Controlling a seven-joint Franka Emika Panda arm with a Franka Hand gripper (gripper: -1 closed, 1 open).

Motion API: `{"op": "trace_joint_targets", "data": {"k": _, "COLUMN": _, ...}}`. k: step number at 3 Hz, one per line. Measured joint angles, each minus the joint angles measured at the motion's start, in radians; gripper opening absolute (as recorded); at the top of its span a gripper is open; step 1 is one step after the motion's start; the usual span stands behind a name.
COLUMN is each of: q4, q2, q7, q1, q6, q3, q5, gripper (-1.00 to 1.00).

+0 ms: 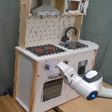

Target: Play with the kitchen

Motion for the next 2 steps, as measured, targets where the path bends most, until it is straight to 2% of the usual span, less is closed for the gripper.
{"op": "trace_joint_targets", "data": {"k": 2, "q4": -0.071, "q2": -0.013, "q7": 0.232, "q1": 0.091, "q6": -0.017, "q3": 0.028, "q5": 0.0, "gripper": 1.0}}
